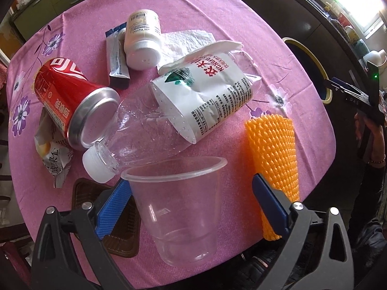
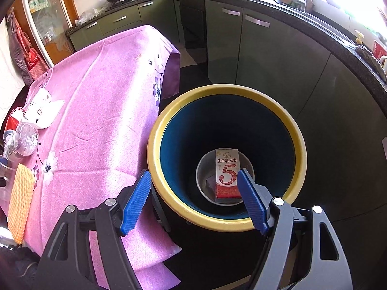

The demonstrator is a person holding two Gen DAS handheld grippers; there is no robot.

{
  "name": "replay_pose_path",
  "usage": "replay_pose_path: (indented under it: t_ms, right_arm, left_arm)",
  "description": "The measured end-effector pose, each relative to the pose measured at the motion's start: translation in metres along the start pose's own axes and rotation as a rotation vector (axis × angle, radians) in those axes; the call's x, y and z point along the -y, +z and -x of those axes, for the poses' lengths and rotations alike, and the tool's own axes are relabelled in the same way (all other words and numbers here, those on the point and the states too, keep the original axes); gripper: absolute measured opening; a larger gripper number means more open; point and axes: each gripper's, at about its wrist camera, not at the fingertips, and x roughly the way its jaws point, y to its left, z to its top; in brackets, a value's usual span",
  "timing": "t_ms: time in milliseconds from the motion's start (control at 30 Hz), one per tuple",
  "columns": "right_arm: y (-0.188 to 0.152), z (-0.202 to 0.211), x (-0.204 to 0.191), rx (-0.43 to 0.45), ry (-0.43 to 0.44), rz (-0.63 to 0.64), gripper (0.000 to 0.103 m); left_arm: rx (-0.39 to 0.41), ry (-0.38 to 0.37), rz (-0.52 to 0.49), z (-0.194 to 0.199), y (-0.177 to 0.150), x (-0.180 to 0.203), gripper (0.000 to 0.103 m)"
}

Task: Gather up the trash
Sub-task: 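Grasp the clear plastic cup with the left gripper, then carry the plastic cup over the bin and release it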

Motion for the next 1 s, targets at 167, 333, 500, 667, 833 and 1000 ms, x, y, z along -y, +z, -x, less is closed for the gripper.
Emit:
replay_pose_path:
  t_ms: [167, 333, 500, 667, 833, 1000]
  right_arm:
    - [0.001, -0.003, 0.0, -0.006, 0.003, 0.003, 0.073]
    - [0.001, -0.004, -0.001, -0.009, 0.003, 0.004, 0.073]
    - [0.001, -0.003, -0.002, -0.006, 0.009, 0.002, 0.073]
    - [0.0, 0.0, -0.003, -0.001, 0.011, -0.002, 0.073]
    - [-0.003, 0.007, 0.001, 0.011, 0.01, -0.016, 0.073]
    - [-0.01, 0.023, 0.015, 0.04, -0.005, -0.045, 0.073]
  left_arm:
    - [-0.042, -0.009, -0.004, -0.011, 0.0, -0.002, 0.065]
    - [-0.032, -0.017, -0.027, -0.008, 0.0, 0.002, 0.063]
    - [-0.003, -0.024, -0.054, 0.005, 0.002, 0.008, 0.062]
    - [0.03, -0.035, -0.079, 0.025, 0.003, 0.01, 0.062]
    - [0.072, -0.054, -0.141, 0.048, 0.009, 0.03, 0.062]
    - [0.14, -0.105, -0.255, 0.072, 0.036, 0.077, 0.062]
